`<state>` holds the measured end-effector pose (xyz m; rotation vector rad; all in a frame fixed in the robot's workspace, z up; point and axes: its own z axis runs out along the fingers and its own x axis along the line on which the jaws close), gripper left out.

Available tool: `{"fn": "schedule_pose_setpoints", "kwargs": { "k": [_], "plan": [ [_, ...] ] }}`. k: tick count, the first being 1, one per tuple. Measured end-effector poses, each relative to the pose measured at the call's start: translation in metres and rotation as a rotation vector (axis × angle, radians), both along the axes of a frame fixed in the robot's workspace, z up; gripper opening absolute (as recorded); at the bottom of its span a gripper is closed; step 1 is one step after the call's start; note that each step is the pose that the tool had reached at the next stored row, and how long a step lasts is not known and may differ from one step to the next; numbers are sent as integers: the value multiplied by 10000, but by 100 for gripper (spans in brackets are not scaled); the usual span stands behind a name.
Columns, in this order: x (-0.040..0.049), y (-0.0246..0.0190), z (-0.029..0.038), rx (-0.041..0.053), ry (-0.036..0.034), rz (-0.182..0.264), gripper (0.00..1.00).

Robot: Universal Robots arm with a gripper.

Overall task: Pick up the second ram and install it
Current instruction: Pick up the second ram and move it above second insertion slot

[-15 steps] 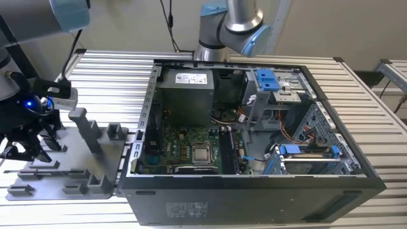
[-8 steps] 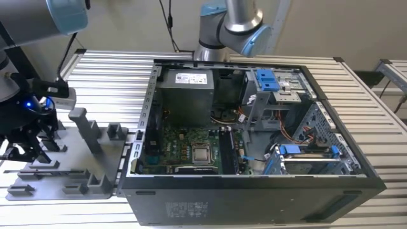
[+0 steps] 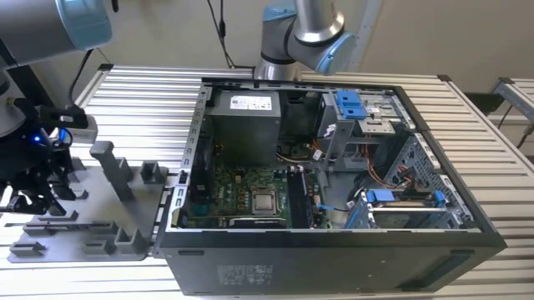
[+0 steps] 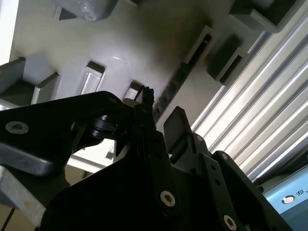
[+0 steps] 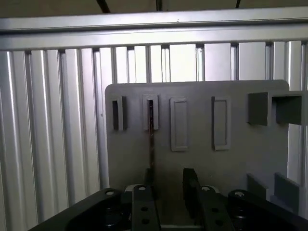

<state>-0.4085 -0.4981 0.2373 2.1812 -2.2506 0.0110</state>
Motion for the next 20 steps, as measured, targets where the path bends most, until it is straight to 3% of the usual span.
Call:
{"fn": "schedule_pose_setpoints", "kwargs": {
  "k": [16, 20],
  "plan": [
    [-61, -81, -164, 20, -1, 617, 38],
    [-63, -104, -204, 19, -33, 697, 38]
  ]
}}
